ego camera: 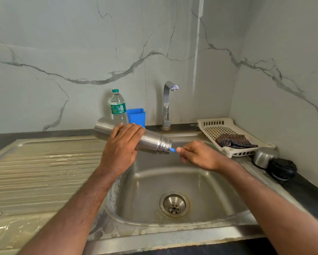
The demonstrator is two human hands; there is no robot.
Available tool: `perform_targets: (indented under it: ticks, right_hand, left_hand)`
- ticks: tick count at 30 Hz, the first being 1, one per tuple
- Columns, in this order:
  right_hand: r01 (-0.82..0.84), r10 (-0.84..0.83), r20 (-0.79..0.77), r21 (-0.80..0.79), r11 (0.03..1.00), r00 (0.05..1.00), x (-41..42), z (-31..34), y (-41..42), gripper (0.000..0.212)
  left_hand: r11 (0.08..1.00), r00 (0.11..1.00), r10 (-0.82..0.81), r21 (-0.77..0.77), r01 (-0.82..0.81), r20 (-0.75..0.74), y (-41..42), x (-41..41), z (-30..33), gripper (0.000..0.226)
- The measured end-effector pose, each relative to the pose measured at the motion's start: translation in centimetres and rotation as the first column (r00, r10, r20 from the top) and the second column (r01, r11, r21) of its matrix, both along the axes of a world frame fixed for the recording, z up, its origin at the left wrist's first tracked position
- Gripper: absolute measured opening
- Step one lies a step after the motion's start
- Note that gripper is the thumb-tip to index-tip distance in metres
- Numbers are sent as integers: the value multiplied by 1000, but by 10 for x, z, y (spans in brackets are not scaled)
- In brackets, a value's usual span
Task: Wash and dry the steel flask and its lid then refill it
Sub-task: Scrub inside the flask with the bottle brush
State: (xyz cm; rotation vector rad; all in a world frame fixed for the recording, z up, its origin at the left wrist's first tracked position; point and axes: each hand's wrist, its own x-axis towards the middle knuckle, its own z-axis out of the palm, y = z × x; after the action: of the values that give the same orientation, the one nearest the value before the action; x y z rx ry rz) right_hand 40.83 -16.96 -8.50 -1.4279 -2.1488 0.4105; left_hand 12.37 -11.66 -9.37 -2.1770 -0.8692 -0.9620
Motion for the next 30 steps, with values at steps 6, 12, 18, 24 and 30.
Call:
perform_targets:
  ticks: [6, 12, 18, 24, 30]
  right_hand:
    - [-17, -388, 335, 776, 631, 859, 2, -6, 3, 51]
    - [-22, -429, 304, 836, 548, 850, 7, -3, 13, 40]
    - [-4, -526, 293, 876, 482, 798, -4, -6, 20, 32]
    - [68, -396, 272, 746, 662, 877, -5, 0, 11, 34]
    - [-108, 29, -343, -216, 970, 939, -2, 11, 8, 45]
  left_hand:
    - [995, 998, 20, -94, -13, 68, 0, -9, 5, 79]
    - [984, 984, 114, -152, -93, 135, 4, -25, 9, 79]
    - [992, 995, 9, -129, 4, 98, 0, 0, 4, 78]
    - [998, 992, -14, -65, 23, 125, 0, 2, 4, 74]
    - [994, 998, -18, 111, 10, 64, 1, 5, 11, 60]
